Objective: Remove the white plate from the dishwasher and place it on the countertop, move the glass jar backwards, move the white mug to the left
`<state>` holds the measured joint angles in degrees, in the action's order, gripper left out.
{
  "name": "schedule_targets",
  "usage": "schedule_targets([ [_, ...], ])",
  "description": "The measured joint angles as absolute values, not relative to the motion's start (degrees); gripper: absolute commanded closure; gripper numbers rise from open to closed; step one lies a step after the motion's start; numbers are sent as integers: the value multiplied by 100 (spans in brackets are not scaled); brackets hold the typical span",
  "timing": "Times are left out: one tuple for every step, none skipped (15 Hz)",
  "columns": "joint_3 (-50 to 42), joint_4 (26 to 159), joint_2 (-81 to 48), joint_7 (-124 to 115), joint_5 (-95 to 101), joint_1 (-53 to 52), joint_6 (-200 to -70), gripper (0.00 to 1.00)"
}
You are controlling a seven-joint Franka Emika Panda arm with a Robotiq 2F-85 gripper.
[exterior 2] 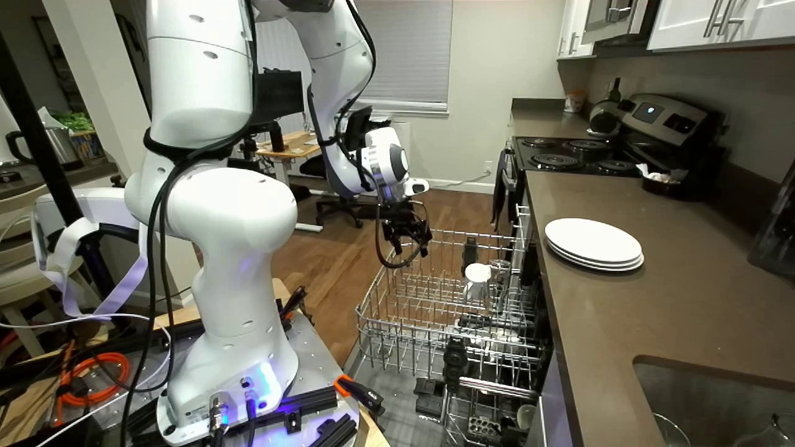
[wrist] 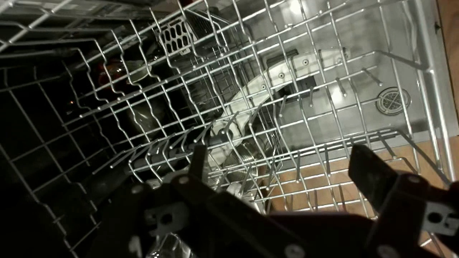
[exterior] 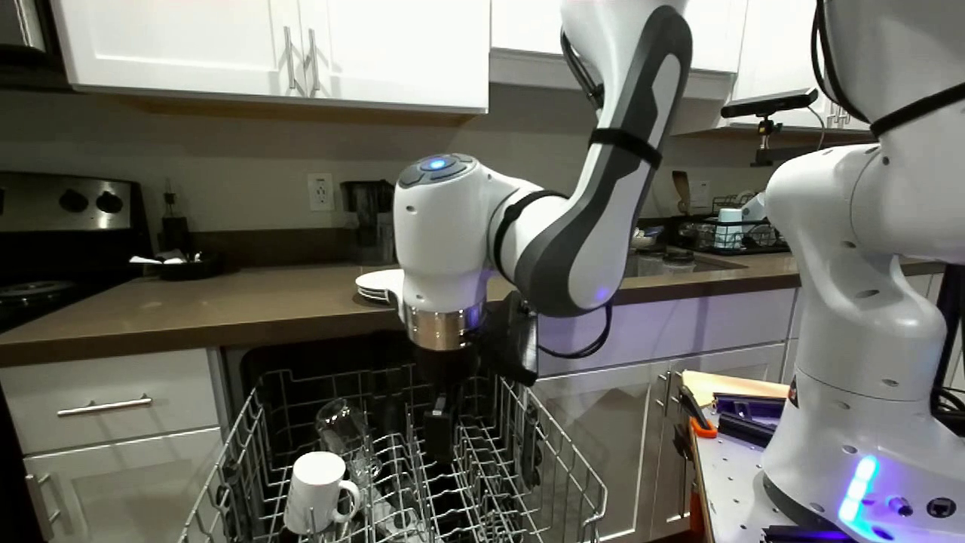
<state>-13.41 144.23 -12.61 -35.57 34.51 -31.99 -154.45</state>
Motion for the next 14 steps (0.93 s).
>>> schedule_targets([
  [-1250, 14608, -1026, -3664, 3462, -3070, -15465, 0],
  [-1112, 14782, -800, -3708, 3462, -2879, -15469, 0],
  [-950, 14939, -594, -3711, 3429, -2657, -15469, 0],
  [-781, 15080, -418, -3704, 3370, -2431, -15469, 0],
  [-612, 15209, -261, -3682, 3265, -2213, -15469, 0],
  [-450, 15324, -125, -3613, 3088, -2014, -15469, 0],
  [-311, 15417, -17, -3525, 2877, -1853, -15469, 0],
  [-186, 15492, 75, -3410, 2651, -1718, -15469, 0],
  [-76, 15554, 155, -3298, 2434, -1605, -15468, 0],
  [19, 15600, 220, -3186, 2234, -1517, -15467, 0],
  [105, 15640, 283, -3082, 2034, -1444, -15464, 0],
  [183, 15649, 309, -3056, 1996, -1379, -15463, 0],
  [247, 15648, 306, -3057, 1996, -1322, -15463, 0],
  [280, 15647, 300, -3057, 1996, -1292, -15463, 0],
])
